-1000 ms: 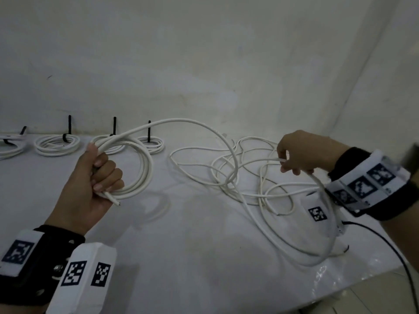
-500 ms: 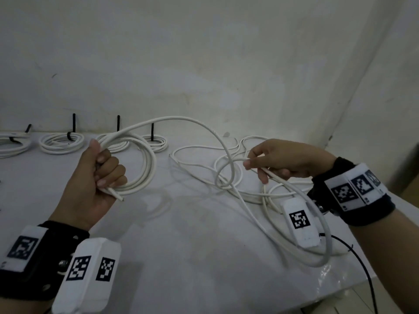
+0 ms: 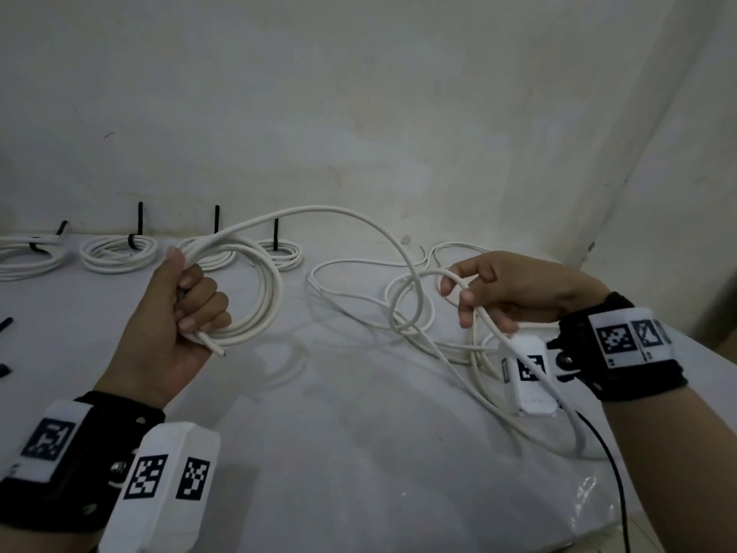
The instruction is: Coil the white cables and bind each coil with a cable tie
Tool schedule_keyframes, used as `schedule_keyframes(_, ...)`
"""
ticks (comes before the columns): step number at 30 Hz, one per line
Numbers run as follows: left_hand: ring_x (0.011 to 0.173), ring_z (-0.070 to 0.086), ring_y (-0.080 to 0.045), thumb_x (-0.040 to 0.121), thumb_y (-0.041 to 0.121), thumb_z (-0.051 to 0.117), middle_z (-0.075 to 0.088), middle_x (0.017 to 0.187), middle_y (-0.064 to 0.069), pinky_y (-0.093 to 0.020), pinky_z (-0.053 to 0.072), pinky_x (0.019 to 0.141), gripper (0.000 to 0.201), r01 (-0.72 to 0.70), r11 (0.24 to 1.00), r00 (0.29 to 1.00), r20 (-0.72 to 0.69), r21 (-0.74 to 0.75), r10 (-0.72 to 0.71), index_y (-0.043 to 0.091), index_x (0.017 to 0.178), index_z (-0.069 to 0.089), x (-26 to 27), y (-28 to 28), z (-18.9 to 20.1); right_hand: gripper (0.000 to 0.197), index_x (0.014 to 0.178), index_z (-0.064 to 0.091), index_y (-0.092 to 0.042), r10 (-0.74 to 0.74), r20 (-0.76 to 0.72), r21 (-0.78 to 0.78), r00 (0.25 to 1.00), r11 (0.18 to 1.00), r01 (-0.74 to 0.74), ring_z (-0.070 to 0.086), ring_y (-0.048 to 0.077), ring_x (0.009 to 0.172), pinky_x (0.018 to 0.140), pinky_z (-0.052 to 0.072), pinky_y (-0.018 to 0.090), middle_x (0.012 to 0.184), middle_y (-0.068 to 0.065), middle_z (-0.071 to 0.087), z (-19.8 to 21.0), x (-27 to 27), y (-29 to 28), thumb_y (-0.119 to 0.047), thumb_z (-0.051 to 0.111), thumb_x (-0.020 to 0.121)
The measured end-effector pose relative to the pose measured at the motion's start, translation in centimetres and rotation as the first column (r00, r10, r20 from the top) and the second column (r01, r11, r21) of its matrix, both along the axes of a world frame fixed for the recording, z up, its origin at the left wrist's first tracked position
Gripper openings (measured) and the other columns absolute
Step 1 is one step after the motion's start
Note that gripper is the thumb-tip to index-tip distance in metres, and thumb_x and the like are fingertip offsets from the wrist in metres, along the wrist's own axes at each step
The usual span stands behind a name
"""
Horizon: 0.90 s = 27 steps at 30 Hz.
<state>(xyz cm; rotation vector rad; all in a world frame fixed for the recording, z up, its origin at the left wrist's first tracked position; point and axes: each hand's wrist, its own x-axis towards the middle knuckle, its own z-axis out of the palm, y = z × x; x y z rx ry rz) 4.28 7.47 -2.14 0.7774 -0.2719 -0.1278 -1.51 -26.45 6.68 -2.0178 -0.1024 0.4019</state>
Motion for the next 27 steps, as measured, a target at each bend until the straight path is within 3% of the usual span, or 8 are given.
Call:
schedule_keyframes(2, 0.044, 0.008, -0.009, 0.084, 0.046, 0.047, 0.008, 0.052, 0.006, -0.014, 0.020, 0.040, 0.039, -0.015, 1.000, 1.000, -0.001, 0.011, 0.015, 0.025, 0.051, 0.042, -0.1, 0.0, 0.1, 0.010, 0.092, 0.054, -0.008, -0.081, 0.047, -0.110, 0.996, 0.990, 0.085, 0.058, 0.012, 0.040, 0.039, 0.046, 0.018, 0.075, 0.013, 0.071, 0.5, 0.0, 0.8, -0.006, 0.063, 0.088)
schedule_keyframes(6, 0.044, 0.008, -0.009, 0.085, 0.046, 0.044, 0.007, 0.053, 0.006, -0.013, 0.022, 0.040, 0.040, -0.030, 0.999, 1.000, -0.008, 0.011, 0.030, 0.025, 0.050, 0.041, -0.1, -0.1, 0.3, 0.008, 0.091, 0.051, -0.007, -0.093, 0.046, -0.168, 0.995, 0.981, 0.099, 0.068, 0.020, 0.057, 0.048, 0.053, 0.021, 0.081, 0.016, 0.071, 0.8, 0.1, 2.1, -0.008, 0.059, 0.092)
schedule_keyframes(12, 0.044, 0.008, -0.008, 0.084, 0.045, 0.046, 0.008, 0.052, 0.006, -0.013, 0.022, 0.039, 0.039, -0.015, 1.000, 1.000, -0.004, -0.011, 0.015, 0.025, 0.051, 0.041, 0.1, 0.2, 0.2, 0.009, 0.096, 0.046, -0.009, 0.032, -0.119, 0.021, 0.992, 0.999, -0.030, 0.072, 0.019, 0.066, 0.049, 0.053, 0.017, 0.082, 0.015, 0.071, 0.5, -0.4, 3.5, 0.000, 0.047, 0.095)
schedule_keyframes(17, 0.044, 0.009, -0.007, 0.084, 0.046, 0.047, 0.009, 0.052, 0.006, -0.014, 0.022, 0.040, 0.039, -0.005, 1.000, 1.000, 0.001, -0.017, 0.005, 0.025, 0.052, 0.042, 0.3, 0.3, -0.1, 0.014, 0.091, 0.044, -0.008, -0.010, -0.051, 0.059, 0.999, 0.998, 0.014, 0.072, 0.028, 0.080, 0.059, 0.057, 0.021, 0.092, 0.021, 0.071, -0.9, -0.1, 4.0, 0.003, 0.051, 0.093)
schedule_keyframes(20, 0.043, 0.009, -0.008, 0.086, 0.046, 0.046, 0.009, 0.052, 0.006, -0.014, 0.023, 0.040, 0.040, 0.000, 1.000, 1.000, 0.011, -0.014, 0.000, 0.025, 0.052, 0.041, 0.3, 0.2, -0.1, 0.014, 0.094, 0.043, -0.007, -0.038, 0.053, -0.154, 0.998, 0.987, 0.046, 0.071, 0.028, 0.071, 0.062, 0.059, 0.030, 0.089, 0.021, 0.070, -1.5, 0.5, 3.8, 0.005, 0.051, 0.093)
schedule_keyframes(23, 0.043, 0.010, -0.007, 0.097, 0.041, 0.039, 0.010, 0.051, 0.007, -0.014, 0.024, 0.038, 0.047, 0.020, 0.999, 1.000, 0.007, -0.050, -0.020, 0.024, 0.053, 0.042, 0.6, 0.4, -0.1, 0.017, 0.094, 0.048, -0.008, -0.068, 0.175, -0.381, 0.982, 0.915, 0.132, 0.068, 0.025, 0.058, 0.056, 0.058, 0.031, 0.083, 0.019, 0.069, -0.8, 0.8, 2.9, 0.008, 0.047, 0.091)
schedule_keyframes(27, 0.042, 0.013, -0.005, 0.103, 0.041, 0.031, 0.012, 0.050, 0.007, -0.014, 0.025, 0.038, 0.053, 0.031, 0.995, 1.000, 0.001, -0.092, -0.031, 0.023, 0.055, 0.042, 1.0, 0.6, -0.5, 0.022, 0.088, 0.053, -0.007, -0.098, 0.351, -0.503, 0.931, 0.819, 0.276, 0.070, 0.027, 0.058, 0.056, 0.059, 0.035, 0.081, 0.021, 0.065, 0.1, 0.8, 2.2, 0.011, 0.041, 0.089)
